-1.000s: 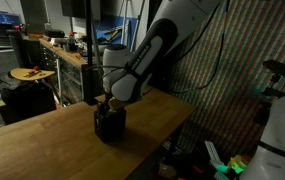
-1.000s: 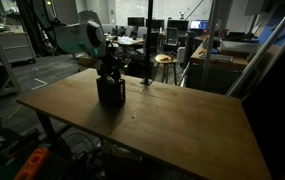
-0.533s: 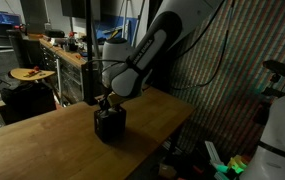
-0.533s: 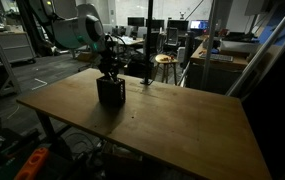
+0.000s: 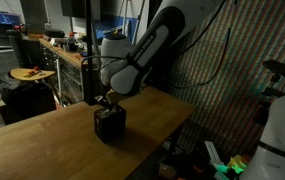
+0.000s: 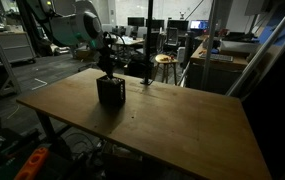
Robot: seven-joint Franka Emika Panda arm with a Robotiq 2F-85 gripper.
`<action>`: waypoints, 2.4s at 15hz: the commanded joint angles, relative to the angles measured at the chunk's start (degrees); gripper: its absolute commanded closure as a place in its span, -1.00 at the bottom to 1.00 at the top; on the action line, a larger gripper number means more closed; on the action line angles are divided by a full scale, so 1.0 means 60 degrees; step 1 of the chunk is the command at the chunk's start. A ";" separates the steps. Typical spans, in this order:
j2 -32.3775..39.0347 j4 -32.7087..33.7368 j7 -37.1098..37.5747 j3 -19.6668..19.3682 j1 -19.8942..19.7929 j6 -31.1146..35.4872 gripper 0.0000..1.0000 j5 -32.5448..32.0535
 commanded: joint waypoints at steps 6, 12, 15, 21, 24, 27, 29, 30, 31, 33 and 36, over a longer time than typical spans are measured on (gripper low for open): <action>-0.0110 -0.0007 0.0202 -0.0009 0.0047 0.0121 0.90 -0.0188; 0.0107 0.0171 0.0162 -0.0070 0.0012 0.0164 0.90 -0.0218; 0.0303 0.0270 0.0122 -0.0077 0.0019 0.0229 0.91 -0.0188; 0.0713 0.0546 -0.0081 -0.0184 -0.0055 0.0479 0.91 0.0015; 0.1014 0.0720 -0.0210 -0.0260 -0.0111 0.0585 0.89 0.0154; 0.1343 0.0795 -0.0322 -0.0300 -0.0148 0.0696 0.92 0.0309; 0.1563 0.0832 -0.0414 -0.0286 -0.0169 0.0713 0.93 0.0442; 0.1653 0.0849 -0.0467 -0.0269 -0.0179 0.0716 0.89 0.0528; 0.1771 0.0876 -0.0502 -0.0272 -0.0166 0.0718 0.91 0.0596; 0.1951 0.0934 -0.0672 -0.0244 -0.0165 0.0719 0.91 0.0846; 0.2134 0.1027 -0.0954 -0.0221 -0.0155 0.0641 0.90 0.1186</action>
